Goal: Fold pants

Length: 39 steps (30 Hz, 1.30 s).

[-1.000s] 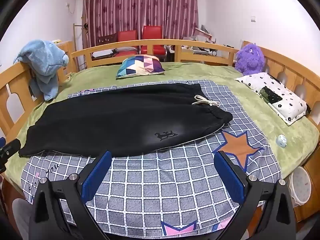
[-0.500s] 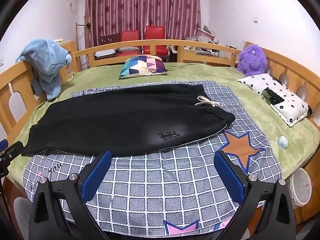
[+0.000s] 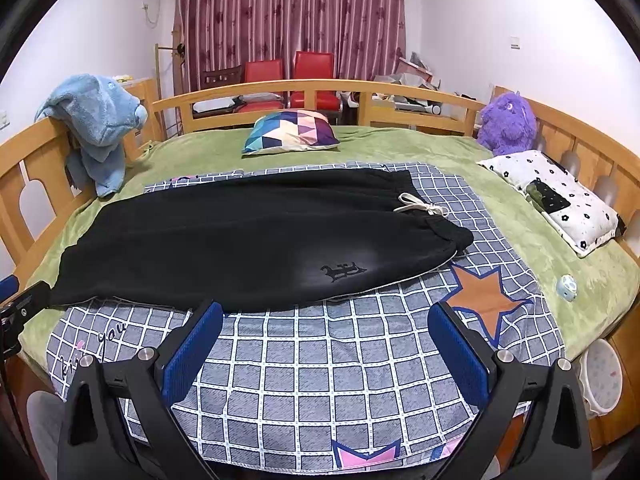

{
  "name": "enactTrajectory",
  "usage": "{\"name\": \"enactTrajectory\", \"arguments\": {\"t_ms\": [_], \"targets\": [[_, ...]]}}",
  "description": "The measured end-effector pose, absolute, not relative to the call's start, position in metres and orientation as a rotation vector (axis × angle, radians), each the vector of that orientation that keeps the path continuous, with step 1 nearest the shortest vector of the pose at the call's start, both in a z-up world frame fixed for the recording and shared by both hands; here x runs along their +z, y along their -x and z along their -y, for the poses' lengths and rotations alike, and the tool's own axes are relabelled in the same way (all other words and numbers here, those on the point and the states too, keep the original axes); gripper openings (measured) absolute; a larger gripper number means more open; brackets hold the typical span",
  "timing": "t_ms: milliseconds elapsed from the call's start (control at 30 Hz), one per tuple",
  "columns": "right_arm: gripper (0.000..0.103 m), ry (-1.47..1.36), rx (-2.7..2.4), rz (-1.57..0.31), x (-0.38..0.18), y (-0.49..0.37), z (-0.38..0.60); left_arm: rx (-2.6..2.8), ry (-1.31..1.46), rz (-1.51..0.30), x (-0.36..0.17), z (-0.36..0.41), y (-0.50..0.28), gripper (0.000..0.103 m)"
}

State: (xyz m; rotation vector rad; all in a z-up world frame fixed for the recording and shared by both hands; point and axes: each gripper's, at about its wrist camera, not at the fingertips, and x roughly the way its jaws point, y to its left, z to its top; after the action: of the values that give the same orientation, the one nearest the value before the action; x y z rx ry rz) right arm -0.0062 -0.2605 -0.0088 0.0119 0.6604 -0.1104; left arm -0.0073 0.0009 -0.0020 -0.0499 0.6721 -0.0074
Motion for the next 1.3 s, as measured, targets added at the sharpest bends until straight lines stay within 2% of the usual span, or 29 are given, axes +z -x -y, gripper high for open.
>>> {"name": "enactTrajectory", "arguments": {"t_ms": [700,1300], "targets": [[0.101,-0.018,-0.108,-0.649,0.0,0.009,0.257,-0.013,0.061,-0.667,-0.002,-0.002,0.012,0.101],[0.101,-0.011,-0.076,-0.66,-0.004,0.001,0.26,0.03,0.093,-0.652,0.024,0.001,0.027,0.101]]}}
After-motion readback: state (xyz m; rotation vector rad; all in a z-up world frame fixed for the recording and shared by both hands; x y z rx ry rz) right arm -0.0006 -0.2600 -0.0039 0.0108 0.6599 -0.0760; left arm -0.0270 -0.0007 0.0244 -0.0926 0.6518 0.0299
